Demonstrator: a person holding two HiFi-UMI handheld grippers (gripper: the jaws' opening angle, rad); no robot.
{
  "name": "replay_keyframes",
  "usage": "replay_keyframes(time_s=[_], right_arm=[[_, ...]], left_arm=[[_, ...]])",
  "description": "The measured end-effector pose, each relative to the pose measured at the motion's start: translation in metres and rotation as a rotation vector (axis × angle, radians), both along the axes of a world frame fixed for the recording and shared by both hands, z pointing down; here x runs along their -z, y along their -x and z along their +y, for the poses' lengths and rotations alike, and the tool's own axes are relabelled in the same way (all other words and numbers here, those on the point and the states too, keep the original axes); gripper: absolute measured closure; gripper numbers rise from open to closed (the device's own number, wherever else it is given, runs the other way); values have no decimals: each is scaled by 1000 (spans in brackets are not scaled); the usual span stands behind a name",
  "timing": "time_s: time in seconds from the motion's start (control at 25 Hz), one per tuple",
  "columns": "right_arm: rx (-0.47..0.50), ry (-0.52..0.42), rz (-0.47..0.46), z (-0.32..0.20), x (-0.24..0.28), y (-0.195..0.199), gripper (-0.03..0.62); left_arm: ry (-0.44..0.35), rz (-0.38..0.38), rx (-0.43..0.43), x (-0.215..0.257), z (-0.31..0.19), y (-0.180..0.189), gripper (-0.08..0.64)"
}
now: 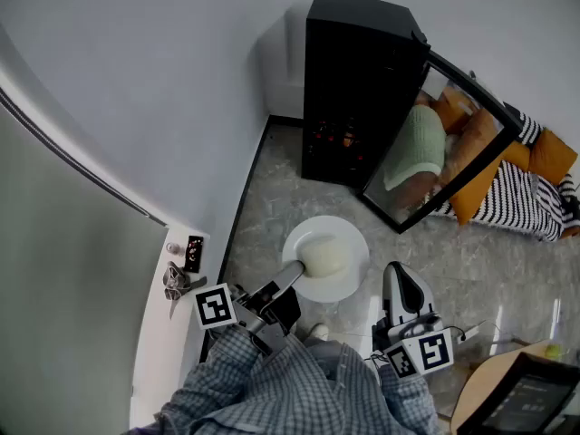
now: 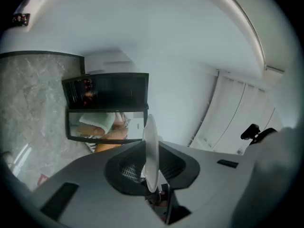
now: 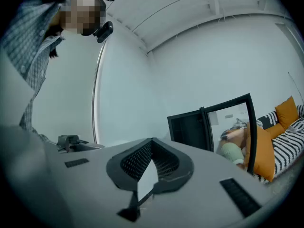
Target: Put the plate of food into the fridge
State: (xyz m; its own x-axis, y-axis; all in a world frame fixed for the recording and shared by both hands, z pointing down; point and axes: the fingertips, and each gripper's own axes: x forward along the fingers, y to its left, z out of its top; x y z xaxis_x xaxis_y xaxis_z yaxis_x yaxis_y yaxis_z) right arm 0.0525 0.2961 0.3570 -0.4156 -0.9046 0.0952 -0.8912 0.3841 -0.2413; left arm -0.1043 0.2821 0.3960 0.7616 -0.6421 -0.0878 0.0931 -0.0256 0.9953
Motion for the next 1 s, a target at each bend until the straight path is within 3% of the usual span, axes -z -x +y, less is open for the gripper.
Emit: replay_keyframes(time_s=[0.48, 0.72, 0.84, 1.0], right_arm=[[12, 19, -29, -2, -2, 4, 586], [12, 158, -273, -2, -15, 5, 584], [7, 227, -444, -1, -20, 7, 581], [3, 317, -634, 0, -32, 9, 488]], left_arm=[[2, 18, 5, -1, -2, 3, 497], [2, 17, 5, -2, -1, 3, 497], [-1, 20, 11, -2, 0, 4, 496], [-5, 38, 23, -2, -2, 3, 496]])
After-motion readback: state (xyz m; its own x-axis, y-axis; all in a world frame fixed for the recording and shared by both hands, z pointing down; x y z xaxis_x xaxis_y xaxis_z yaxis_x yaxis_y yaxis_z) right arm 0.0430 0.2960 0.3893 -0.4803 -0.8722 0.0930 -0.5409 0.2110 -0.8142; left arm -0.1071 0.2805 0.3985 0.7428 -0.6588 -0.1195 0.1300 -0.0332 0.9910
